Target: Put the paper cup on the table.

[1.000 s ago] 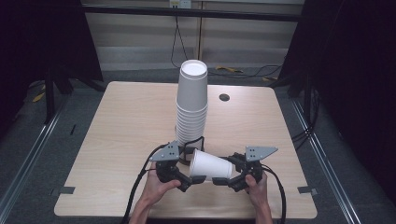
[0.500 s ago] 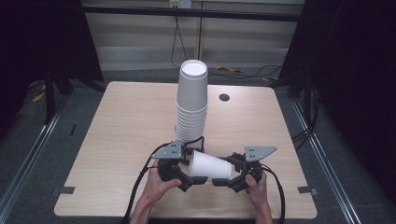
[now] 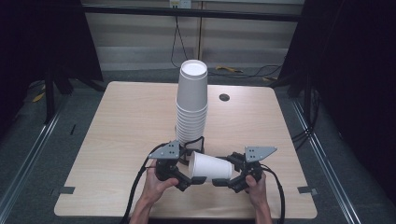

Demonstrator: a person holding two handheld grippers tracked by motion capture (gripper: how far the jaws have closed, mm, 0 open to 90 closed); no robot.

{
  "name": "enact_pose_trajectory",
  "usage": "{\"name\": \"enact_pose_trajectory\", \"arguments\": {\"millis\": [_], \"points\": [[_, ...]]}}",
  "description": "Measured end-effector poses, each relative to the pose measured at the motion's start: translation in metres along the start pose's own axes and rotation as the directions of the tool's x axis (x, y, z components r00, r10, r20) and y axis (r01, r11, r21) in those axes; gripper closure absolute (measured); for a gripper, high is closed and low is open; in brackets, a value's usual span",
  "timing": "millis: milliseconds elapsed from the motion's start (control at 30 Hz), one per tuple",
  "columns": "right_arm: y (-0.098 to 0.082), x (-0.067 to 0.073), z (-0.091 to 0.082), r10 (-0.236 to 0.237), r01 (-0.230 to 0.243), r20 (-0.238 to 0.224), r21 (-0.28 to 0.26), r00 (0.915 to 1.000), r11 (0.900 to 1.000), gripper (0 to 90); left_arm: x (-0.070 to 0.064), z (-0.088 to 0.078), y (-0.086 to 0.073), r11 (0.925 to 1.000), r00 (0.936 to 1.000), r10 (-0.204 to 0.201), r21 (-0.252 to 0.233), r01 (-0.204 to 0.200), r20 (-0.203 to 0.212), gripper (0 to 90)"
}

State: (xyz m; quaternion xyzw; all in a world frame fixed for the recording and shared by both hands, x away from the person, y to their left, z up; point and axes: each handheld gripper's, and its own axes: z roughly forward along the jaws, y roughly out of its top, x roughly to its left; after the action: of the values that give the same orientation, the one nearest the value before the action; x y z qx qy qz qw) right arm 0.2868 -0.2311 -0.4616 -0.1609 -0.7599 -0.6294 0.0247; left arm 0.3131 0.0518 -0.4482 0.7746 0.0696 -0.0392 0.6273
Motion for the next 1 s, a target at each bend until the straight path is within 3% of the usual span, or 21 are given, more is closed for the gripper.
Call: {"name": "enact_pose_trajectory", "arguments": {"millis": [233,500,667,967,1000], "points": [[0.0,0.002,-0.005,-0.008,0.009,0.062,-0.017,0.998,1.0,12.7,-0.001,-0.002,0.001,0.9998,0.9997,0.006,0.017,-0.005,-0.022,6.5],[0.0,0.002,-0.009,0.002,0.005,0.114,-0.053,0.9934,0.999,13.0,0.0,-0.005,0.001,0.9996,0.9987,-0.005,0.027,0.006,-0.05,6.5],[-0.001,0.001,-0.013,0.013,-0.003,0.142,-0.068,0.9898,0.998,12.9,-0.003,-0.01,0.003,0.999,0.9959,-0.005,0.044,0.009,-0.09,6.5],[-0.001,0.005,-0.022,0.016,0.005,0.239,-0.09,0.9709,0.996,13.1,-0.004,-0.019,0.004,0.9979,0.9921,-0.005,0.063,0.013,-0.125,6.5],[-0.001,0.006,-0.023,0.014,0.011,0.268,-0.092,0.9634,0.996,13.1,-0.005,-0.019,0.004,0.9973,0.9907,-0.004,0.072,0.014,-0.136,6.5]]}}
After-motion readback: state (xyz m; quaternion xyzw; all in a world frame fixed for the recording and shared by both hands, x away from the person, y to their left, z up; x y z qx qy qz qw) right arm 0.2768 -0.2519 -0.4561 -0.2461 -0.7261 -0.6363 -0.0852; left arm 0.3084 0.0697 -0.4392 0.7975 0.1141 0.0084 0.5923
